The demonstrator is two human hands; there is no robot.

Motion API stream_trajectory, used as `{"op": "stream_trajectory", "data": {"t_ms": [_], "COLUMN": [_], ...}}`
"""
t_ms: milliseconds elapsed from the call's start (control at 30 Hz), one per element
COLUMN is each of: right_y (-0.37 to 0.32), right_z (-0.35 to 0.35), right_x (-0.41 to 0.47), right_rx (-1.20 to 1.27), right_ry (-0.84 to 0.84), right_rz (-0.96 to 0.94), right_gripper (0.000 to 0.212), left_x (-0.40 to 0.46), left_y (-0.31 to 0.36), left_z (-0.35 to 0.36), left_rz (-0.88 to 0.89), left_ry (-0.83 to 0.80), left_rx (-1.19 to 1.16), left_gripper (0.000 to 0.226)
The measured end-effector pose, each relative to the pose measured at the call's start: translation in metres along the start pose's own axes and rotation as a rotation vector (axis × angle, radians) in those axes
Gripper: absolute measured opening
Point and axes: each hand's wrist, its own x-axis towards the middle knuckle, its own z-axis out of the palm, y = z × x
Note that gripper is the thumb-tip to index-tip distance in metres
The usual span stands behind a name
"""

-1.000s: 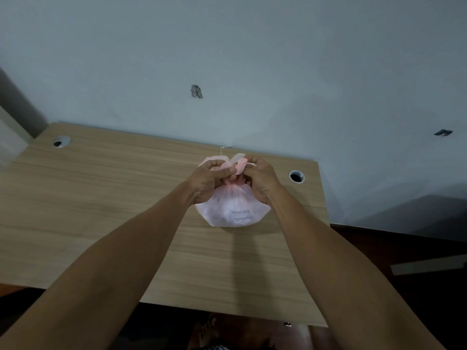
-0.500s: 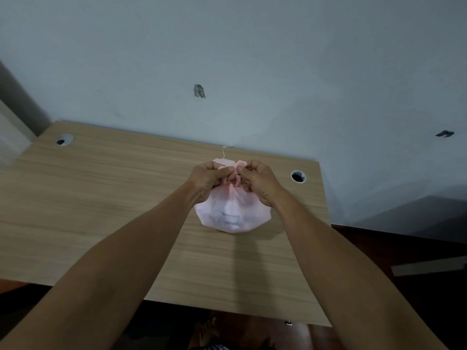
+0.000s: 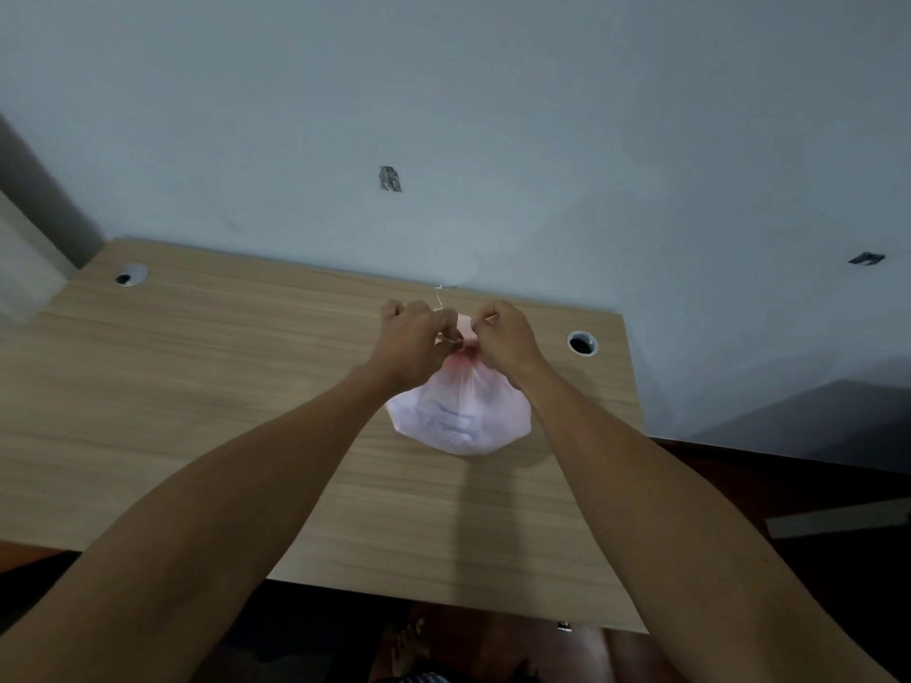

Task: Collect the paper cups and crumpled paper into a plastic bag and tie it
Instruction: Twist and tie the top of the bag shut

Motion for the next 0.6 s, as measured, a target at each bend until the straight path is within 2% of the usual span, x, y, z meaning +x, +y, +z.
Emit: {"op": "stream_trajectory", "data": {"t_ms": [33,133,233,300,400,533,600], "right_y": [0.001,0.003,0.009,0.018,0.022,0.006,0.009], "right_z": [0.000,-0.002,-0.001,0.002,0.003,-0.005,-0.006], "right_x": [0.000,-0.009,-0.015,-0.012,-0.011,-0.030,-0.031], "right_rx": [-0.041,-0.082,-0.073,-0.070,-0.012,-0.042,-0.081], "right_ry": [0.007,0.027,0.012,-0.005,-0.022,-0.073,-0.107], "right_rz": [-0.030,-0.117,-0.137,-0.142,-0.117,-0.182,-0.235], "right_gripper": [0.014,0.023,0.024,0.023,0.023,0.046,0.044], "left_x": [0.000,0.005,0.005,0.004,0.003,0.001,0.002], "left_y": [0.001,0.006,0.011,0.006,-0.004,-0.005,-0.005], "left_z": [0.000,-0.003,-0.007,-0.003,0.006,0.006,0.003], "left_rz": [-0.086,-0.296,-0.438,-0.477,-0.533,-0.566,-0.551], "left_ry": [-0.013,-0.067,-0.083,-0.134,-0.120,-0.057,-0.064], "left_rx": [-0.080,-0.640,-0.906,-0.938,-0.895,-0.887,-0.898], "left_gripper": [0.017,0.026,0.021,0.014,0.036,0.029,0.029]}}
